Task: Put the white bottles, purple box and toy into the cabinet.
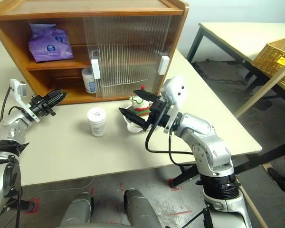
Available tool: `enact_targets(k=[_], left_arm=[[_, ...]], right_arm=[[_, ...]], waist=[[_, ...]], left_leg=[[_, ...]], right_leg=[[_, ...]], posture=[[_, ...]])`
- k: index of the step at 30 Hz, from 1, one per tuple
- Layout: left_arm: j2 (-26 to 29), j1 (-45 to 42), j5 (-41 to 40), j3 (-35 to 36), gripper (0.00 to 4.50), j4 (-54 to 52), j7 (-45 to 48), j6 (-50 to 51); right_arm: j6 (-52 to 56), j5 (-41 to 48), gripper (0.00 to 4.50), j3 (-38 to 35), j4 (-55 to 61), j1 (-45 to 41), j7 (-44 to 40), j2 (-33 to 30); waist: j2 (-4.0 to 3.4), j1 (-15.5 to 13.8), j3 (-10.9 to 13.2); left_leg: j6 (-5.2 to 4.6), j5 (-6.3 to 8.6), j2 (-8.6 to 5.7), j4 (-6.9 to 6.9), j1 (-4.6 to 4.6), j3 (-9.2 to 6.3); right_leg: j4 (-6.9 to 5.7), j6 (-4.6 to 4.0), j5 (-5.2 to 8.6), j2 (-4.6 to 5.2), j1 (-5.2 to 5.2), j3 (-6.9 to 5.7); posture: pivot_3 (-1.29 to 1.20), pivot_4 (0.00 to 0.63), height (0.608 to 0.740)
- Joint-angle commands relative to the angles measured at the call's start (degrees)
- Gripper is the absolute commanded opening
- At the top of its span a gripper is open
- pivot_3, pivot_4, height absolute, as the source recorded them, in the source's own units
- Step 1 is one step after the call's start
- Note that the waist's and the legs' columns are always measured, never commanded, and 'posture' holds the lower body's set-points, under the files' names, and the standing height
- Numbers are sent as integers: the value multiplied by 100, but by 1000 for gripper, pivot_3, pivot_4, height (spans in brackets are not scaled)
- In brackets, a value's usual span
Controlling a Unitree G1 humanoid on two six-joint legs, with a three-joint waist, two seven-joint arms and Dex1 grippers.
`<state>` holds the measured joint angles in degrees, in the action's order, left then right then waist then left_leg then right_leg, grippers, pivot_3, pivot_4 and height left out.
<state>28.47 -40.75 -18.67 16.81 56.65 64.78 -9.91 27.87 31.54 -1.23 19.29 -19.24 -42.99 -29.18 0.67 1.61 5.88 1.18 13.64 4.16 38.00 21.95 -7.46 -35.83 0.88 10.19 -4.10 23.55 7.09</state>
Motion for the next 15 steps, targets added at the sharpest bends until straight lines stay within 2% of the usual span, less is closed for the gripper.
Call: enact_targets(k=[1, 6, 7, 15], left_arm=[[291, 195, -55, -133, 2644, -199, 713, 205], [516, 301, 12, -387, 4332, -162, 1607, 26], [522, 324, -5, -427, 4451, -171, 1793, 10], [309, 662, -38, -757, 4451, -562, 2435, -56]], right_arm=[[-53, -27, 4500, 37, -33, -30, -41, 19], [-56, -34, 4500, 50, -37, -50, -39, 29], [-59, -37, 4500, 52, -43, -56, -39, 31], [-71, -45, 4500, 25, -58, -66, -45, 9]], waist=[[0, -11, 0], [-8, -43, -5], [-12, -51, -8], [-29, -48, -24]], left_leg=[[0, 0, 0, 0, 0, -1], [3, 2, 3, -7, 1, -7], [3, 2, 3, -9, 1, -8], [7, 4, 9, -17, 24, -11]], right_leg=[[-1, 0, 0, 0, 1, 0], [-13, -8, 4, 3, 16, 5], [-14, -9, 5, 4, 18, 7], [-13, -9, 5, 8, 50, 14]], posture=[[-30, 88, 740], [-30, 83, 740], [-31, 83, 740], [-40, 79, 740]])
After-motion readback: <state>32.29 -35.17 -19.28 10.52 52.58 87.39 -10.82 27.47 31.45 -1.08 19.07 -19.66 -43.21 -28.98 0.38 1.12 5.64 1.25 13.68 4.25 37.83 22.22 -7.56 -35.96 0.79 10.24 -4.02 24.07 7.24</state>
